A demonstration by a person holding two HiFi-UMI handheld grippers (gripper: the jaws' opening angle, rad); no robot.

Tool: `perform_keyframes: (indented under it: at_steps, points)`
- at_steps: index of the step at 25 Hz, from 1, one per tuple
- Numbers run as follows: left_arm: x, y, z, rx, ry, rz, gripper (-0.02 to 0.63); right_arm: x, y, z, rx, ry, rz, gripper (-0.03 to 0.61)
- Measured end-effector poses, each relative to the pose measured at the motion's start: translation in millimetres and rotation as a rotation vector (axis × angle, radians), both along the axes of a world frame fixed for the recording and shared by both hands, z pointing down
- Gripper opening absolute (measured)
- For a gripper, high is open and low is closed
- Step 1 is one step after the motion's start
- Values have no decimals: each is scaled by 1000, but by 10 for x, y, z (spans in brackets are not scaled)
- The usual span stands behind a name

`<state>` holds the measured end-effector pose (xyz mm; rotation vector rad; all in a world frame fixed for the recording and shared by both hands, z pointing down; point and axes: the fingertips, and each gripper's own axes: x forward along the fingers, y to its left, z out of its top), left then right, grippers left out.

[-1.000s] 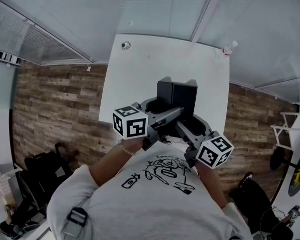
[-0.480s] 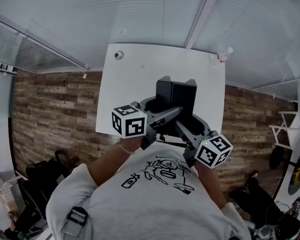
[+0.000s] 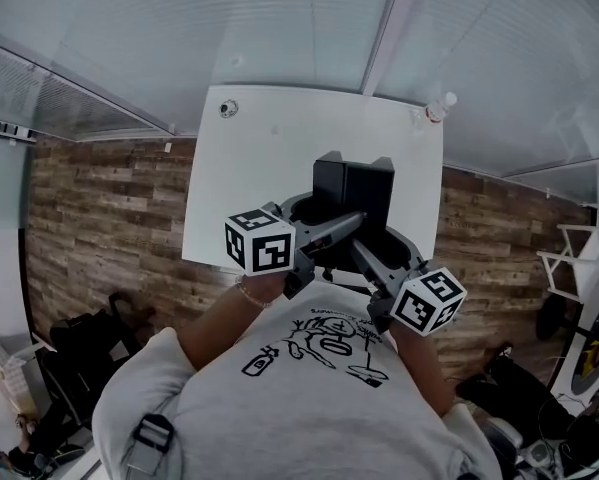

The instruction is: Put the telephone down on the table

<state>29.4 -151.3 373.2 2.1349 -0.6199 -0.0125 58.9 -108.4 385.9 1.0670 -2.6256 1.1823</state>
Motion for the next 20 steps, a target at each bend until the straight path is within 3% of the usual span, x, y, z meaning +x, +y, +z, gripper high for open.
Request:
perform_keyframes:
  at_steps: [7, 20]
  points:
    - [162, -20, 166, -28, -17, 28, 298, 148, -8, 163, -36, -11, 20, 222]
    - [119, 120, 624, -106, -20, 78, 298, 81, 153, 584, -119, 0, 51, 222]
